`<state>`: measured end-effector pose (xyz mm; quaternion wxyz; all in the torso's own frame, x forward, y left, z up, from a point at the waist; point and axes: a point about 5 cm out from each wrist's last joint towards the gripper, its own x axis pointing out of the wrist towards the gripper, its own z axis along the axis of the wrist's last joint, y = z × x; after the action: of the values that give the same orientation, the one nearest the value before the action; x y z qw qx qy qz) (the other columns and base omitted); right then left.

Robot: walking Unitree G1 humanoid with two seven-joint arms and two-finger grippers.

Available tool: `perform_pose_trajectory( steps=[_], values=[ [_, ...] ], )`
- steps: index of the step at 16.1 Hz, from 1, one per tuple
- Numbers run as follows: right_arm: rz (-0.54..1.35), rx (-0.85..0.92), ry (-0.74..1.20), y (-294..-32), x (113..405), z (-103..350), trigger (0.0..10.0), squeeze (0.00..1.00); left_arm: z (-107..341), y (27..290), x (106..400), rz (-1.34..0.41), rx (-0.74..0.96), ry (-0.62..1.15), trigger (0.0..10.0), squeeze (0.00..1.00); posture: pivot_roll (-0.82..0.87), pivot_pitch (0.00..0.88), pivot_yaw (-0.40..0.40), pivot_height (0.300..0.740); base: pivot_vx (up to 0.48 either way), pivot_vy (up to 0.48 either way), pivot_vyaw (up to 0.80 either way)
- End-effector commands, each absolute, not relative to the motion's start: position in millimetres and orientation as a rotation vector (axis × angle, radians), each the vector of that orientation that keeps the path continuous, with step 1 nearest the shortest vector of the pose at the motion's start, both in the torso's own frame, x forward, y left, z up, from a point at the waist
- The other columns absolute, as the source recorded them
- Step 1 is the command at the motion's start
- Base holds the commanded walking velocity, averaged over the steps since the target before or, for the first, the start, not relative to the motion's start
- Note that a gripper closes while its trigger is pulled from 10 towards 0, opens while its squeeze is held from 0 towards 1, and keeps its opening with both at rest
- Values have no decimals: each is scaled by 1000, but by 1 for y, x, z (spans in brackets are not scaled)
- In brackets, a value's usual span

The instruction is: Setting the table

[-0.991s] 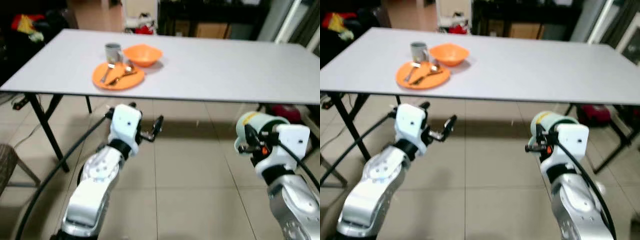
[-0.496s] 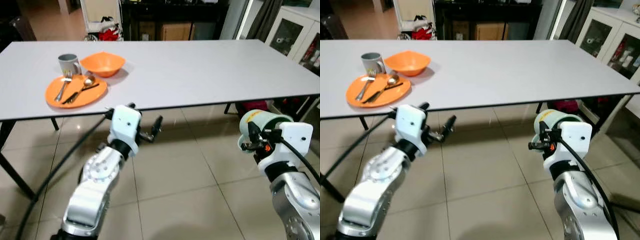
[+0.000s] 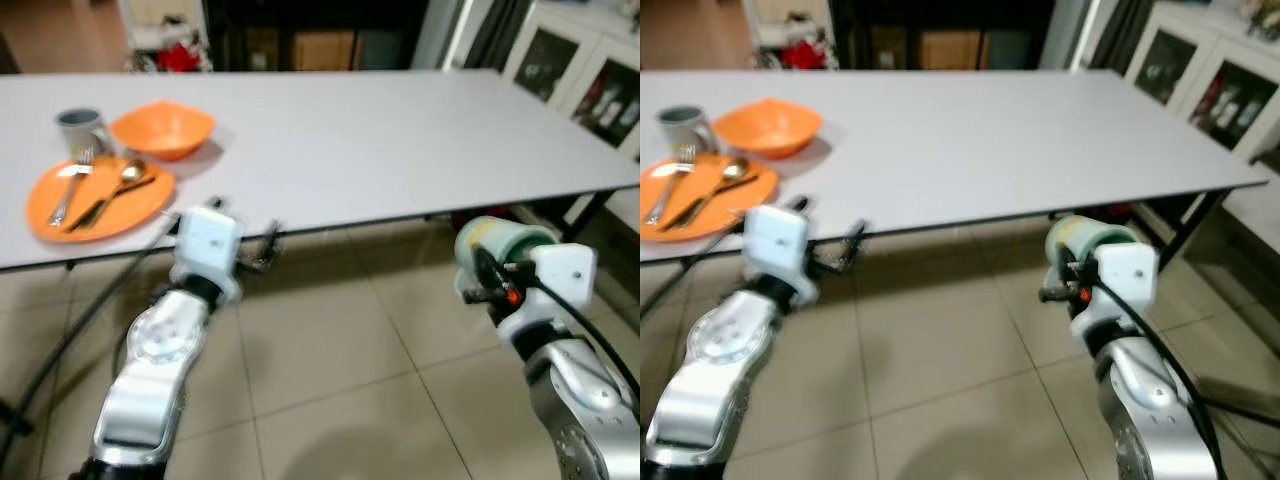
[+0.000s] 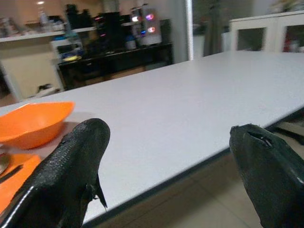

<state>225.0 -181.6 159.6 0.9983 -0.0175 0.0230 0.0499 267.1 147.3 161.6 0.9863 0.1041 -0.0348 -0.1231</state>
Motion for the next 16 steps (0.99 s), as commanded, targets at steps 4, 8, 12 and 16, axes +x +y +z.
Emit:
perform_pose_trajectory(
  steps=[4, 8, 12, 16],
  values=[
    [84, -2, 23, -192, 229, 161, 10000, 0, 168, 137, 271, -261, 180, -107, 10000, 0, -26, 0, -66, 740, 297, 0, 0],
    [95, 6, 23, -190, 227, 159, 10000, 0, 166, 137, 271, -268, 184, -101, 10000, 0, -27, 0, -60, 740, 297, 0, 0],
    [94, 6, 23, -191, 228, 159, 10000, 0, 166, 136, 271, -276, 189, -99, 10000, 0, -26, 0, -60, 740, 297, 0, 0],
    [88, 0, 12, -192, 229, 161, 10000, 0, 165, 136, 271, -273, 190, -96, 10000, 0, -23, 0, -63, 740, 297, 0, 0]
  ],
)
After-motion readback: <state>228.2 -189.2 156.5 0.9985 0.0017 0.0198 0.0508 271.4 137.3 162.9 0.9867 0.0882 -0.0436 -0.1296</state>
